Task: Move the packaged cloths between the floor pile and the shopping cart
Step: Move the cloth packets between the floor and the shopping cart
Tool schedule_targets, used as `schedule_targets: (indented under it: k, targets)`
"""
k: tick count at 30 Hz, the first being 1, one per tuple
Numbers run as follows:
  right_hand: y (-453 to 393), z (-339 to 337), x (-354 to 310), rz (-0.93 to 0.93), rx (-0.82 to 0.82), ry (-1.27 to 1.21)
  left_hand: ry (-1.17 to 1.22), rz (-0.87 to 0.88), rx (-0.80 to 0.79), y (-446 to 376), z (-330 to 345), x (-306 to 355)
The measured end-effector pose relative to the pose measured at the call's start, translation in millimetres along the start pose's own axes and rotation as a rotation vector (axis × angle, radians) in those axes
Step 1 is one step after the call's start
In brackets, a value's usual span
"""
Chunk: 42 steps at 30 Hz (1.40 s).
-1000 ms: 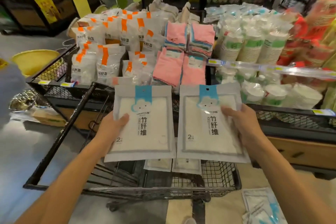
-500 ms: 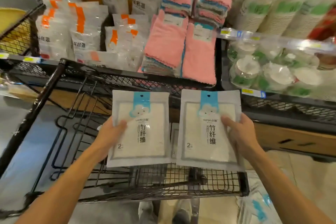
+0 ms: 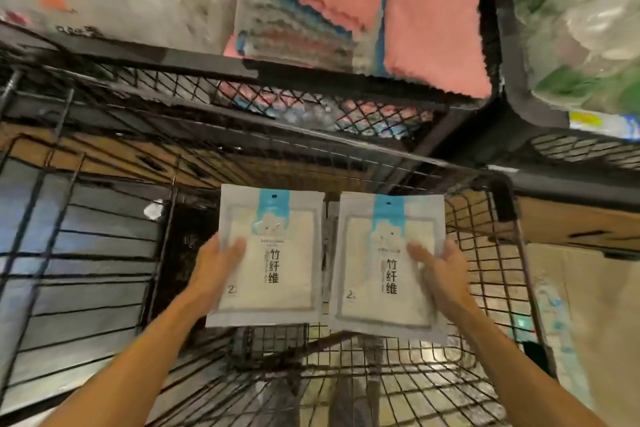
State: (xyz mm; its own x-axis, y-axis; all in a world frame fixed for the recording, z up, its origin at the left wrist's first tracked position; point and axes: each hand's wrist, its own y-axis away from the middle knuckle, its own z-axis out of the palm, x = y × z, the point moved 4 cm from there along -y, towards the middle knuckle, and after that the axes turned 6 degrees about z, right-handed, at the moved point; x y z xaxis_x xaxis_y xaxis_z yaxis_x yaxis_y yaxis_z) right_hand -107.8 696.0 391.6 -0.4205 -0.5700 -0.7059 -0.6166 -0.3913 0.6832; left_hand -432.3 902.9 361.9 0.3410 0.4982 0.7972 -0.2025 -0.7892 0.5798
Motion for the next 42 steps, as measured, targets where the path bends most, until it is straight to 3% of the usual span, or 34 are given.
schedule_targets:
  k: [10,20,26,32,36,42]
  targets:
    - [-111,30,80,0.007,0.011,0.004,-0.020,-0.021,0.011,-93,37,-94]
    - [-137,58,105,-0.053,0.123,0.150,-0.192,0.085,-0.021,-120,45,-139]
    - [-136,66,118,-0.183,0.238,0.444,-0.413,0.183,0.043,-121,62,-127]
    - [-129,74,114,-0.297,0.471,0.885,-0.654,0.223,0.190,-122,72,-128]
    - [-130,72,107,-0.293,0.509,1.045,-0.947,0.348,0.249,-120,80,-124]
    - [-126,69,70,-0.348,0.389,1.446,-1.270,0.390,0.037,-114,85,-92]
